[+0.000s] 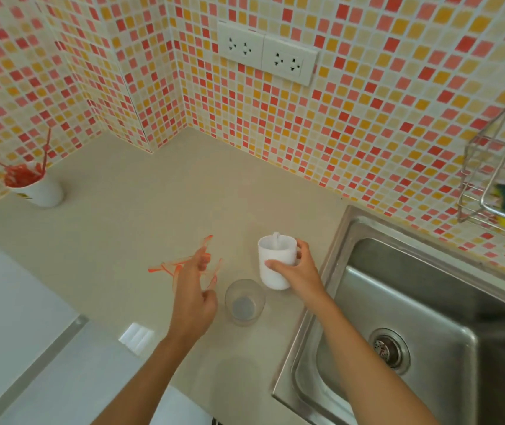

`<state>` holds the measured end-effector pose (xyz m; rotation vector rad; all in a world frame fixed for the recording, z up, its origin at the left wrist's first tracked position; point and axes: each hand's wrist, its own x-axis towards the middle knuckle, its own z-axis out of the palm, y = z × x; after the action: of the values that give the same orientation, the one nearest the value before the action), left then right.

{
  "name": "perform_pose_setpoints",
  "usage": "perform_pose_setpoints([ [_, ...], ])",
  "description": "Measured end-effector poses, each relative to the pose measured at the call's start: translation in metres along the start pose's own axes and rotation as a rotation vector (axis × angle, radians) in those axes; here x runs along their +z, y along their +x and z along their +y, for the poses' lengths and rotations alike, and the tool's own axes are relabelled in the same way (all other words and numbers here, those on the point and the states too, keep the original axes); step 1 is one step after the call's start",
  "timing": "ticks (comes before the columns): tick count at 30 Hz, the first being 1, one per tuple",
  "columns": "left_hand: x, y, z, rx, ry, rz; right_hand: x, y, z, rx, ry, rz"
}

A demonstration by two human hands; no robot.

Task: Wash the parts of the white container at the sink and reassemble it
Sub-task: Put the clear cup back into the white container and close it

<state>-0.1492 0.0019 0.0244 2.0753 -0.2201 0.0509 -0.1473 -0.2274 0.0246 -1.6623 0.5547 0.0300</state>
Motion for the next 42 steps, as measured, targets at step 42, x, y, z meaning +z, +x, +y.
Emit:
perform_pose_setpoints([
  [42, 0.035, 0.016, 0.014, -0.035, -0.153, -0.387, 0.032, -0.044, -0.044, -0.327, -0.648, -0.213],
])
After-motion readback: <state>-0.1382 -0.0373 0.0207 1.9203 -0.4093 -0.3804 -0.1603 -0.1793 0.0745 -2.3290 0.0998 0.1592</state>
